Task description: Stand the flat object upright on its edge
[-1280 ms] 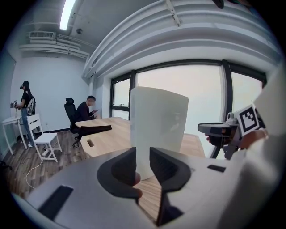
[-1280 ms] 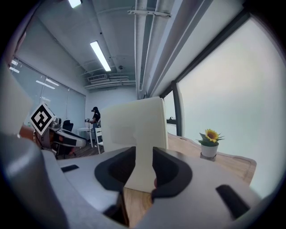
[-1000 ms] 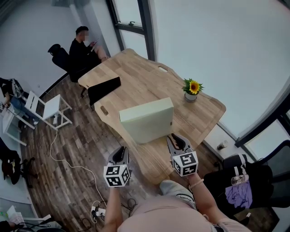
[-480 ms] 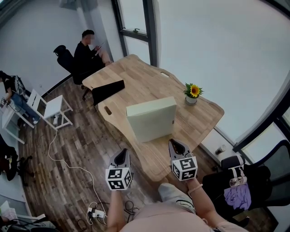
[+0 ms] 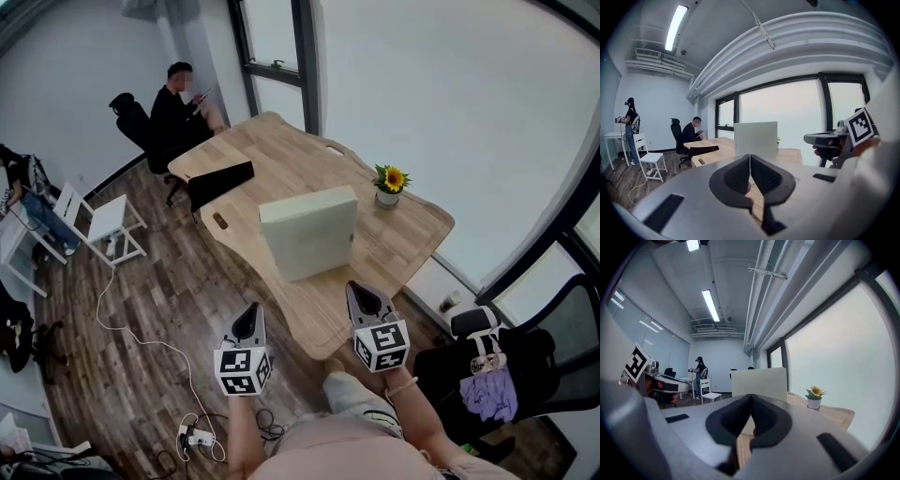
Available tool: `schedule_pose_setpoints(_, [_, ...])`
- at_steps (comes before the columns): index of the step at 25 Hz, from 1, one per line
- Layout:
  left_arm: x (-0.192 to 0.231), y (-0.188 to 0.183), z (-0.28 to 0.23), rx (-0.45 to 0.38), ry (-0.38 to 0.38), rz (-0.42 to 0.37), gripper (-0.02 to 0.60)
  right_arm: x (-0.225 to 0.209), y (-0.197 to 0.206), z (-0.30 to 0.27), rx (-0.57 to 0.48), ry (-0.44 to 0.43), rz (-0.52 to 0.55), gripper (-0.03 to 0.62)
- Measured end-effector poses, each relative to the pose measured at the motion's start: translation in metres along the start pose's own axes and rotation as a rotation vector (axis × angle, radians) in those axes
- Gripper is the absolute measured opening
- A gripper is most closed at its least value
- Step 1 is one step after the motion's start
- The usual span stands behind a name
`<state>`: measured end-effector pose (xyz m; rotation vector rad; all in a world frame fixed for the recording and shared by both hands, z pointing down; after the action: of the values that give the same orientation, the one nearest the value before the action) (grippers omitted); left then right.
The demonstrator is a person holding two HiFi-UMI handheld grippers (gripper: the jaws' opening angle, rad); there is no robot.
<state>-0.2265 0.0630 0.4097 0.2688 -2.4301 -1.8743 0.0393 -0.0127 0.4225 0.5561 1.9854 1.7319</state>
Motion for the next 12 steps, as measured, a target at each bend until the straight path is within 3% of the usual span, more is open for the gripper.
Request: schedule_pose_setpoints(12, [-0.036, -0.002, 0.053, -0.06, 0.031, -0.001, 0.014, 0.022, -0.006, 0.053, -0.022, -0.027, 0.011, 0.0])
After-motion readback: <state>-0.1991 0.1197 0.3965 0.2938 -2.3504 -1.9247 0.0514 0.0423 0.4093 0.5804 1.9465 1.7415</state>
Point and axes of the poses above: the fingertips, and each gripper's own axes: z backward along the fingers, x to its left, y out of its underside, the point moved 10 cm from there along z, backward along the fingers, and after that the axes turned 3 degrees about -z, right-handed, at the moved point
